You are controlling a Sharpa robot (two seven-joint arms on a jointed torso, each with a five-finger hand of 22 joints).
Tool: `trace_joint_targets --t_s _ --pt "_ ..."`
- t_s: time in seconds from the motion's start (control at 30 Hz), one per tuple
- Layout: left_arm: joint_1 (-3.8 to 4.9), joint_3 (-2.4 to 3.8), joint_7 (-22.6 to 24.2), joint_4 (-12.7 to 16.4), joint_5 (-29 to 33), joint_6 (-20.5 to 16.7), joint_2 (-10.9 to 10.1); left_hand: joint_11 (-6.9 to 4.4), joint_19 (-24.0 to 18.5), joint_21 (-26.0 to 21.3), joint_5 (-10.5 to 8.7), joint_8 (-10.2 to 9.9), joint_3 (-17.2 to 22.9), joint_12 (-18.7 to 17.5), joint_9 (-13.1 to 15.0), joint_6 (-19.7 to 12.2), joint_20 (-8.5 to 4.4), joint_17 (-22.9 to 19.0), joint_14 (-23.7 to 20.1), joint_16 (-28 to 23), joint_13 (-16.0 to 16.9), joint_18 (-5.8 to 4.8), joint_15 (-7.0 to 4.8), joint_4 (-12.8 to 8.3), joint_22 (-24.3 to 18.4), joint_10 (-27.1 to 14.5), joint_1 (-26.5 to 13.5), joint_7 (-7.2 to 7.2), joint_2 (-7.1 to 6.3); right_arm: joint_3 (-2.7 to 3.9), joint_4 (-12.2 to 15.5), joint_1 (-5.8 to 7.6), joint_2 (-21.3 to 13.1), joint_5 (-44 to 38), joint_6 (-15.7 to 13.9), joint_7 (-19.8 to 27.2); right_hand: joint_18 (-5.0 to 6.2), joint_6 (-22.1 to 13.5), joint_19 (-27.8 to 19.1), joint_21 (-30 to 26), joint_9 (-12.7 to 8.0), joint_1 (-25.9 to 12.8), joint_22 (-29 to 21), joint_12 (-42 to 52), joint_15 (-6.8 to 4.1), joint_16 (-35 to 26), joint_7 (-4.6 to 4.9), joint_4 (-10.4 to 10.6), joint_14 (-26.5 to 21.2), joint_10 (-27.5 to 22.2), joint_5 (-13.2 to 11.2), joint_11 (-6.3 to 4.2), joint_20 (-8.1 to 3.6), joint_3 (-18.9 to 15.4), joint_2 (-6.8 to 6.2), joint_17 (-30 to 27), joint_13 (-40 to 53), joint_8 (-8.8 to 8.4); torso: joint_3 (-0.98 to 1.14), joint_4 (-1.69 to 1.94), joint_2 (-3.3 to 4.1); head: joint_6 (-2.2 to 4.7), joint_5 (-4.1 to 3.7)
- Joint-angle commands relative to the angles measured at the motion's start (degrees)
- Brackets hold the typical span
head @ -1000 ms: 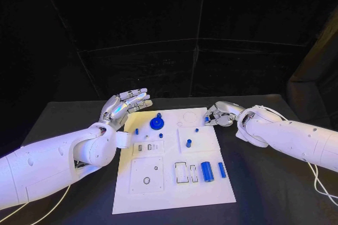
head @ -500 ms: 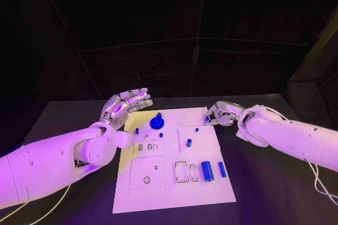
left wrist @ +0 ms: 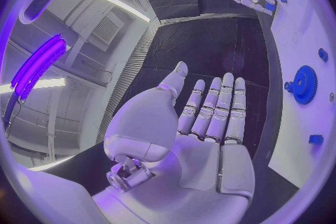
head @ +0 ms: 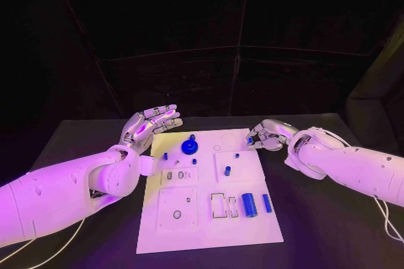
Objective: Assemble the parts on the task board
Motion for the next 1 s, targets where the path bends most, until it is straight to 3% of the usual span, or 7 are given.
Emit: trace_joint_targets --t_s 0.03,0.17,0.27,0.37,0.47,0.7,1.0 --pt "0.14 0.06 0.3 -0.6 -0.3 0.1 -0.1 0.11 0.5 0.2 0.15 0.4 -0.1 0.3 -0.1 -0.2 -0.05 -0.1 -0.3 0.2 -0.1 0.83 0.08 -0.4 -0.1 -0.4 0.2 5.28 0.62 0.1 2.5 0.32 -0.4 0.6 -3.7 -3.8 -0.28 2.3 0.2 0.2 0.2 -0.7 4.9 0.5 -0.48 0.1 -1.48 0.0 3.7 1.2 0.3 -1.13 -0.12 0.3 0.19 3.8 1.4 0.04 -0.27 0.06 -0.55 0.04 0.36" --pt "0.16 0.06 0.3 -1.4 -0.3 0.1 -0.1 0.1 0.5 0.2 0.15 0.4 0.0 0.3 -0.1 -0.2 -0.05 -0.1 -0.3 0.3 -0.1 0.83 0.08 -0.4 -0.1 -0.4 0.2 5.27 0.66 0.13 5.9 0.53 0.0 0.6 -4.0 -6.0 -0.29 2.2 0.2 0.3 0.1 -1.0 5.0 0.5 -0.5 0.1 -1.47 0.1 3.7 1.3 0.4 -1.14 -0.17 0.4 0.0 3.8 1.5 -0.05 -0.56 0.1 -1.14 -0.13 0.44" --pt "0.17 0.06 0.3 -1.7 -0.3 0.1 0.1 0.1 0.5 0.2 0.15 0.4 0.0 0.3 -0.1 -0.2 -0.05 -0.1 -0.3 0.3 -0.1 0.83 0.08 -0.4 -0.1 -0.4 0.2 5.27 0.67 0.13 6.9 0.57 1.0 0.6 -4.1 -6.7 -0.29 2.2 0.2 0.3 0.1 -1.1 5.0 0.5 -0.51 0.1 -1.47 0.1 3.7 1.3 0.5 -1.14 -0.19 0.4 -0.06 3.8 1.5 -0.08 -0.78 0.04 -1.46 0.02 0.62" --pt "0.17 0.06 0.3 -1.8 -0.3 0.3 0.4 0.1 0.5 0.2 0.15 0.4 0.0 0.3 -0.1 -0.2 -0.05 -0.1 -0.3 0.3 -0.1 0.83 0.08 -0.4 -0.1 -0.4 0.2 5.27 0.67 0.12 8.0 0.59 2.4 0.0 -4.2 -7.8 -0.29 2.1 0.2 0.3 0.0 -1.1 5.0 0.4 -0.54 0.1 -1.5 0.0 3.7 1.3 0.8 -1.17 -0.23 0.7 -0.1 3.8 1.4 -0.16 -0.92 0.2 -1.78 -0.32 1.11" --pt "0.18 0.06 0.1 -2.0 -0.3 0.4 0.7 0.1 0.5 0.2 0.15 0.4 0.0 0.3 -0.1 -0.1 -0.05 -0.1 -0.3 0.3 -0.1 0.83 0.07 -0.5 -0.1 -0.4 0.2 5.27 0.69 0.1 9.1 0.59 4.3 -1.7 -3.9 -9.2 -0.29 2.1 0.2 0.2 -0.1 -1.0 5.0 0.0 -0.57 0.0 -1.47 -0.4 3.7 1.2 1.6 -1.18 -0.29 1.2 -0.5 3.6 1.3 -0.31 -0.99 0.21 -2.04 -0.82 2.15" --pt "0.24 0.06 -0.3 -2.3 -0.4 0.9 1.4 0.1 0.5 0.2 0.15 0.4 0.0 0.3 -0.1 -0.1 -0.05 -0.1 -0.3 0.3 -0.1 0.83 0.07 -0.5 -0.1 -0.4 0.3 5.27 0.7 0.02 11.3 0.33 8.4 -5.0 -3.0 -11.9 -0.28 2.0 0.2 0.2 -0.2 -1.0 4.9 -0.2 -0.56 -0.1 -1.41 -0.6 3.7 1.1 1.7 -1.15 -0.3 1.5 -0.76 3.5 1.1 -0.44 -1.33 0.84 -2.57 -2.11 3.94" --pt "0.43 0.06 -0.3 -2.5 -0.7 0.7 1.5 0.1 0.5 0.2 0.15 0.4 0.0 0.3 -0.1 -0.1 -0.05 -0.1 -0.3 0.3 -0.1 0.83 0.07 -0.5 -0.1 -0.4 0.3 5.27 0.7 -0.13 11.6 -0.98 13.9 -8.2 -1.2 -18.0 -0.27 1.9 0.2 0.2 -0.2 -1.0 4.9 -0.4 -0.54 -0.2 -1.37 -0.8 3.6 1.0 1.6 -1.12 -0.3 1.7 -0.94 3.3 1.0 -0.53 -1.39 1.12 -2.69 -2.96 5.19"
